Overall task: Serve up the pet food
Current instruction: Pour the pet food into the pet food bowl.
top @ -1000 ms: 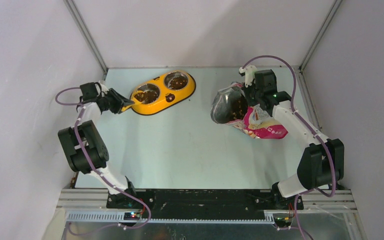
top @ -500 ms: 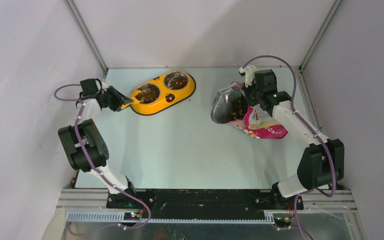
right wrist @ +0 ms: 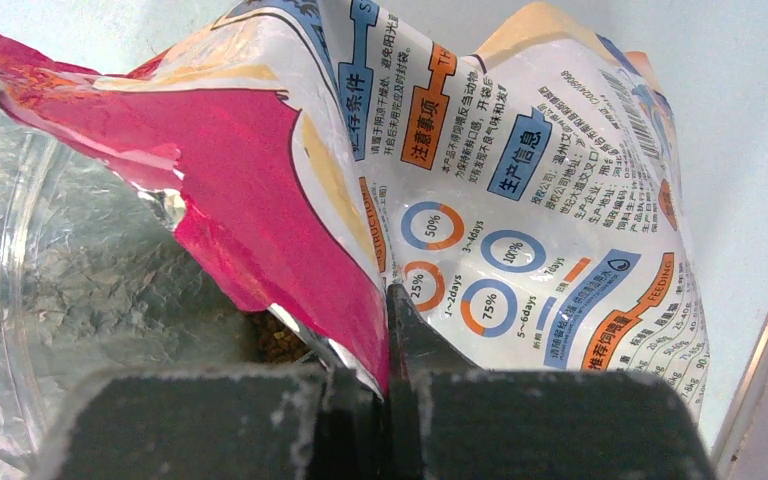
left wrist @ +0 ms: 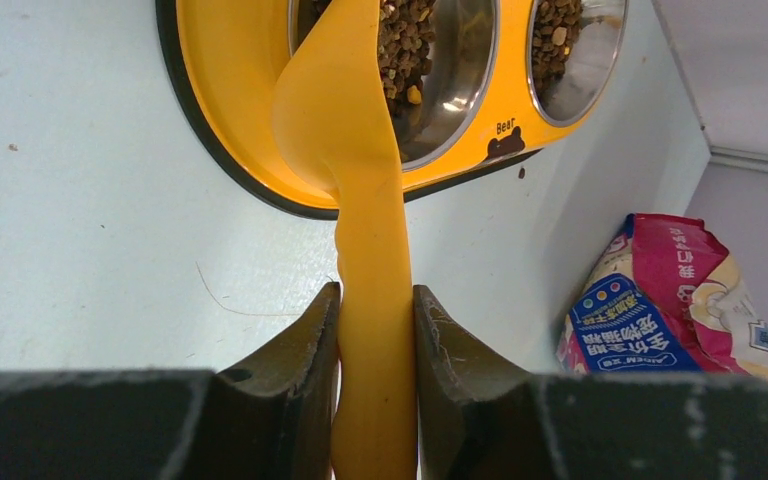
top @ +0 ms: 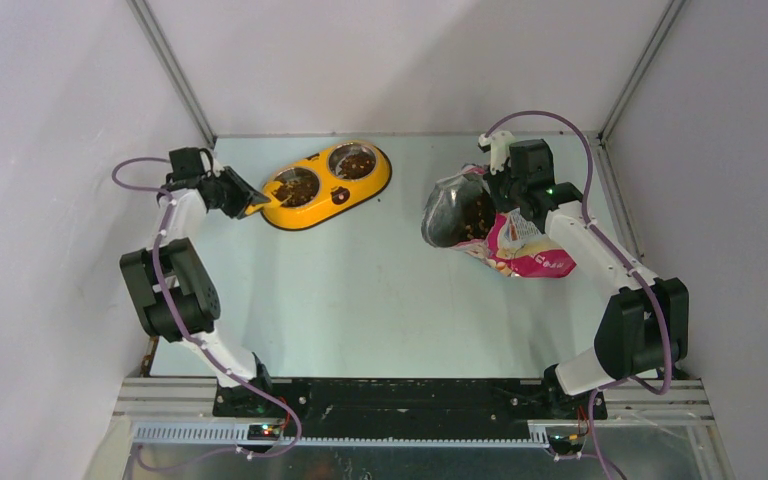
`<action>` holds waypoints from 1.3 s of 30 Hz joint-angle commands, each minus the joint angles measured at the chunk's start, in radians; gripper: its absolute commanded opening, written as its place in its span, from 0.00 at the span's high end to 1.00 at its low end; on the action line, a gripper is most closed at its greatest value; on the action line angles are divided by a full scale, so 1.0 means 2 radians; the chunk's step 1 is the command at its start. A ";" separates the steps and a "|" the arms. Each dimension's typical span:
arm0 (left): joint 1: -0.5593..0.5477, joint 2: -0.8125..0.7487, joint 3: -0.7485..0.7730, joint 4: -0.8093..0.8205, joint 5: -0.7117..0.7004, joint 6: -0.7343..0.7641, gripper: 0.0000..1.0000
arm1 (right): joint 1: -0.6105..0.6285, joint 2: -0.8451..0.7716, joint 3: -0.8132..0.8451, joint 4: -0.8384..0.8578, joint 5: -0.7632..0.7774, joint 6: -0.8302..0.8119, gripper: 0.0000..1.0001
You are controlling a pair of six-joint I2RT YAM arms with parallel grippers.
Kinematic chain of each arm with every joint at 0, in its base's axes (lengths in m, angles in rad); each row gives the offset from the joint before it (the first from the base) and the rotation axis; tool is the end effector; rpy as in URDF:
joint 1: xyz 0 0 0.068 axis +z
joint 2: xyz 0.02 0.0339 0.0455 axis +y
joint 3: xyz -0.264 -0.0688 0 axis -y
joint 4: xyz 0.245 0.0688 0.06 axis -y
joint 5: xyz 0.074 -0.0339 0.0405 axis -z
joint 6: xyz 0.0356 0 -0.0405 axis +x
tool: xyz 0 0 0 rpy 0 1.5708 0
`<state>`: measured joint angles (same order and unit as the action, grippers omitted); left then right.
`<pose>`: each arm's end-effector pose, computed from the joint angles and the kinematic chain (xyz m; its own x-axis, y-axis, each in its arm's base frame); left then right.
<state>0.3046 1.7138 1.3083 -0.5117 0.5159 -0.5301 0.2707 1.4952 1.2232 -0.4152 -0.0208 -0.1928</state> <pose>0.3585 0.0943 0.2500 -0.6662 -0.6705 -0.3266 -0.3611 0.6731 -0.6453 0.3244 0.0908 0.2992 -0.5458 -0.3503 -0.7612 -0.3947 0.9088 -0.1352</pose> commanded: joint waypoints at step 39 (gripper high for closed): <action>-0.127 -0.039 0.136 -0.124 -0.225 0.160 1.00 | -0.015 -0.038 0.004 -0.011 -0.023 0.007 1.00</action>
<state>0.0910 1.6493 1.5314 -0.7418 0.1261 -0.2871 0.2539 1.4639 1.2232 -0.4355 -0.0692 -0.1864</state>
